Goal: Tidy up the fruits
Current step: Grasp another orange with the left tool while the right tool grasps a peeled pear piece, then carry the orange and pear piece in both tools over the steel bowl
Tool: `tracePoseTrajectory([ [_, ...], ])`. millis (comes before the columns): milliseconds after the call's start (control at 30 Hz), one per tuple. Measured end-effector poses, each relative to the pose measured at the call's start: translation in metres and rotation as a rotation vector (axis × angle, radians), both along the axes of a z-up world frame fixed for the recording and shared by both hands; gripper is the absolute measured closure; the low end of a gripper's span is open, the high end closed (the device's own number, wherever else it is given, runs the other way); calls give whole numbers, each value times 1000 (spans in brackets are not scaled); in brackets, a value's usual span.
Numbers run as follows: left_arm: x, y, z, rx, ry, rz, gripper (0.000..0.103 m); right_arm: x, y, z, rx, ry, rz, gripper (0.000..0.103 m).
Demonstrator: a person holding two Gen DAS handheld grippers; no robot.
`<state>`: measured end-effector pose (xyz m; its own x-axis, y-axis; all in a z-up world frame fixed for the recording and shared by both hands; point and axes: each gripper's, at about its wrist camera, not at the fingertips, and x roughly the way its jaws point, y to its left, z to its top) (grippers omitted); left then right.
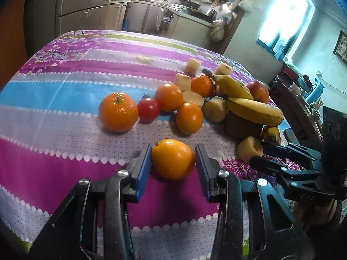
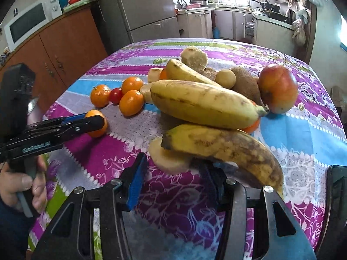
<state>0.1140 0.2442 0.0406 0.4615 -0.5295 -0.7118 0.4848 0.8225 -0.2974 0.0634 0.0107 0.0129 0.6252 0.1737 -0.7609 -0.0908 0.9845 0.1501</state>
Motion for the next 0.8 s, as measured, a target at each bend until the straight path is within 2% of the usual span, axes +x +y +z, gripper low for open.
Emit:
tracePoseTrajectory([
  [100, -1, -1, 0, 5, -4, -3, 62, 5, 2, -1, -17, 1, -11, 51],
  [133, -2, -1, 0, 9, -7, -2, 62, 6, 4, -2, -28, 11, -11, 57],
  [167, -2, -2, 0, 14, -11, -2, 62, 5, 5, -2, -40, 6, -11, 58],
  [433, -12, -3, 5, 17, -46, 7, 62, -14, 3, 11, 23, -63, -3, 59],
  [800, -35, 8, 26, 50, -133, 81, 62, -31, 15, 30, 12, -145, 3, 59],
])
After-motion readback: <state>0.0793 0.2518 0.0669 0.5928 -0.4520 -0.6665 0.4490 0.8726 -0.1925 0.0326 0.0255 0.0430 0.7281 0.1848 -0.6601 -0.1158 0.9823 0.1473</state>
